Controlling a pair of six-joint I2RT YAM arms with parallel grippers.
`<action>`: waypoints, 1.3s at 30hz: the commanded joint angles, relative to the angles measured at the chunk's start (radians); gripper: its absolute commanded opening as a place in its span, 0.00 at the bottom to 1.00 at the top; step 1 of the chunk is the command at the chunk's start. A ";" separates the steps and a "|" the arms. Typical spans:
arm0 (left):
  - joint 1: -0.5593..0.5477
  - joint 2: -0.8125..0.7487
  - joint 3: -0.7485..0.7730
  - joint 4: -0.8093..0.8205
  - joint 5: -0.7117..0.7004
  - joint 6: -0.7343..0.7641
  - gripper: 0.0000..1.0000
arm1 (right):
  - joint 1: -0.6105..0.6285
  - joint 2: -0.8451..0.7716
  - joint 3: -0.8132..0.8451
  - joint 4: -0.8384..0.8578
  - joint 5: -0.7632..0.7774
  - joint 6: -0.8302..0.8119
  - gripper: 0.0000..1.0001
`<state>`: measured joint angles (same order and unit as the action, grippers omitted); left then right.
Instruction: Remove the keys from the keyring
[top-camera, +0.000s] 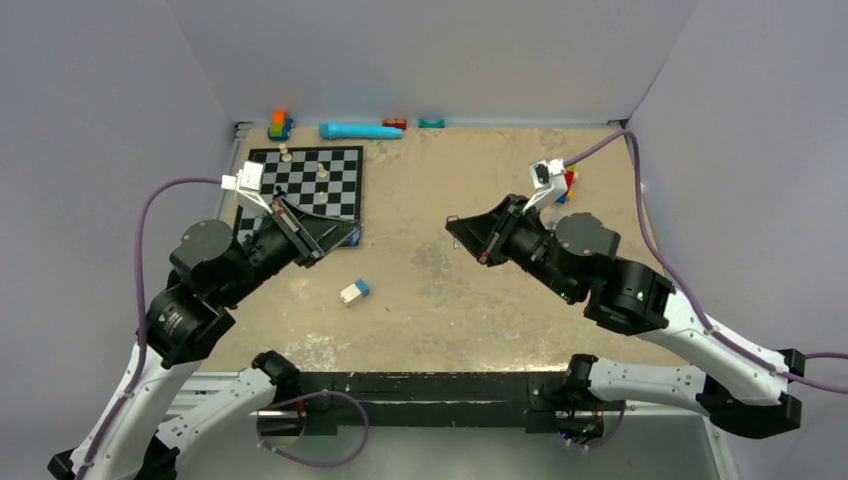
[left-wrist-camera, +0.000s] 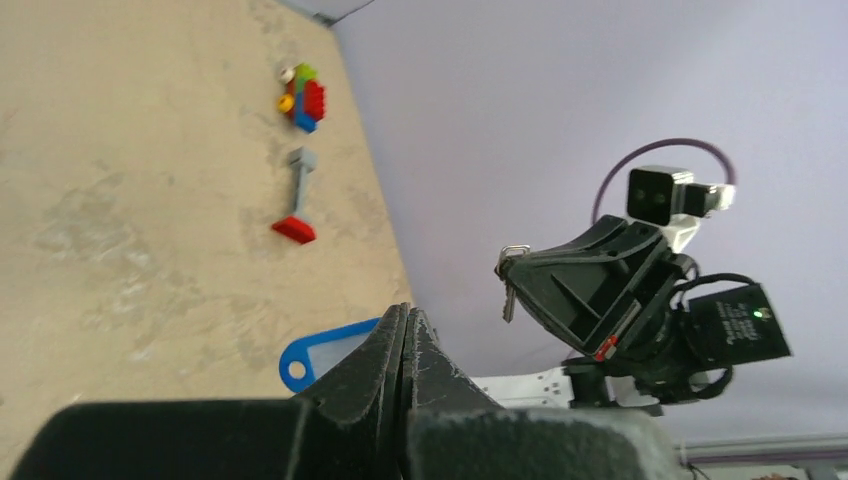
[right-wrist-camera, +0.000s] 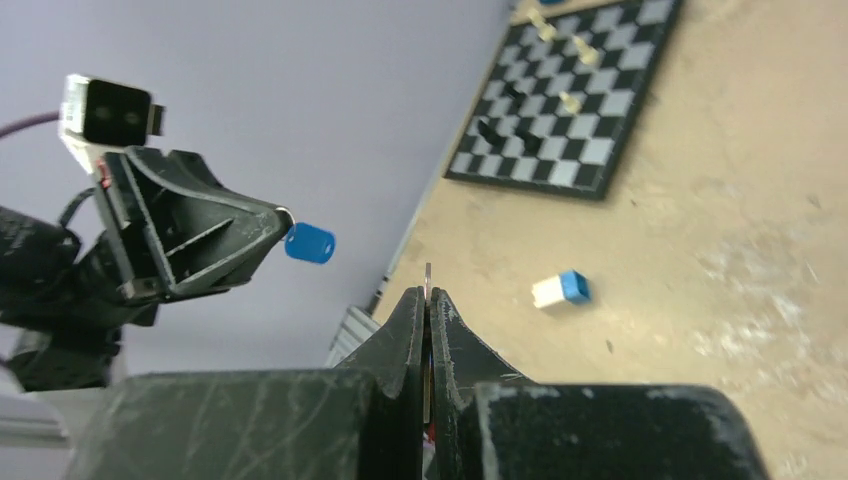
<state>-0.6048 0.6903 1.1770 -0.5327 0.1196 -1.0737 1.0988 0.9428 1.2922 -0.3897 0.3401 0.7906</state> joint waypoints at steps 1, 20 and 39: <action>-0.002 0.062 -0.104 -0.138 0.000 0.053 0.00 | 0.001 -0.002 -0.082 -0.056 0.092 0.156 0.00; -0.002 0.272 -0.614 0.508 0.271 0.126 0.00 | -0.215 0.024 -0.538 0.246 -0.358 0.250 0.00; -0.050 0.584 -0.798 0.846 0.238 0.058 0.00 | -0.215 -0.071 -0.686 0.275 -0.389 0.272 0.00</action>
<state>-0.6472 1.2362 0.3794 0.2222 0.3660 -1.0130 0.8845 0.8948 0.6235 -0.1604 -0.0387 1.0477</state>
